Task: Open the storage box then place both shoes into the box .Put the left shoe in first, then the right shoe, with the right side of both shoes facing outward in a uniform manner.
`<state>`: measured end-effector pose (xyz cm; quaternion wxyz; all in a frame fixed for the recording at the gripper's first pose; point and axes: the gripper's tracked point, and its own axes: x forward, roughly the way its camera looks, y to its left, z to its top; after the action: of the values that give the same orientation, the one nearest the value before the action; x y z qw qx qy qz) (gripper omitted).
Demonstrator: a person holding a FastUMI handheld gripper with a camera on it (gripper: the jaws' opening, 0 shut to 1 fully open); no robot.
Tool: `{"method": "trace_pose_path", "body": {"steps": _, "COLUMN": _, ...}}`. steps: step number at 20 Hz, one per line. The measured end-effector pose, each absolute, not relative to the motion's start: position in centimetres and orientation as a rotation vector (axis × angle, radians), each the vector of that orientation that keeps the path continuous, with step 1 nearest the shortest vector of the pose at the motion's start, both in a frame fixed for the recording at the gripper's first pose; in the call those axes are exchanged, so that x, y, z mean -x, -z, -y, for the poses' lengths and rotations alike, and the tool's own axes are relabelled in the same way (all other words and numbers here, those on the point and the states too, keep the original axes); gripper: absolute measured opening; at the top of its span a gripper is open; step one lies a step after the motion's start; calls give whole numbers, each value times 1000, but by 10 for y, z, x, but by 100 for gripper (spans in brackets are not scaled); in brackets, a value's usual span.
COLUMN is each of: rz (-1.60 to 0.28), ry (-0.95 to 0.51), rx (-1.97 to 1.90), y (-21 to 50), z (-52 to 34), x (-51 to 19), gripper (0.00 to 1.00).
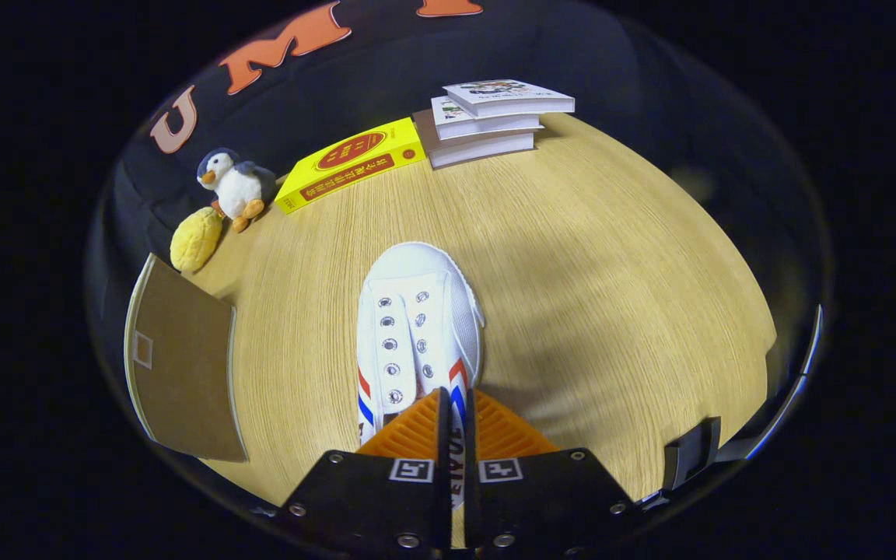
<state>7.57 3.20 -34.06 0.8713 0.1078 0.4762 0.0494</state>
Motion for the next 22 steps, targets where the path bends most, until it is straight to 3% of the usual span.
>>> {"method": "trace_pose_path", "body": {"steps": 2, "rz": -979, "ry": -93, "rx": -304, "y": 339, "z": -34, "x": -75, "gripper": 1}}
{"method": "trace_pose_path", "body": {"steps": 10, "rz": -908, "ry": -119, "rx": -495, "y": 292, "z": -65, "x": -64, "gripper": 0}}
{"method": "trace_pose_path", "body": {"steps": 17, "rz": -960, "ry": -148, "rx": -359, "y": 318, "z": -96, "x": -33, "gripper": 0}}
{"method": "trace_pose_path", "body": {"steps": 22, "rz": -854, "ry": -120, "rx": -234, "y": 326, "z": -96, "x": -34, "gripper": 1}}
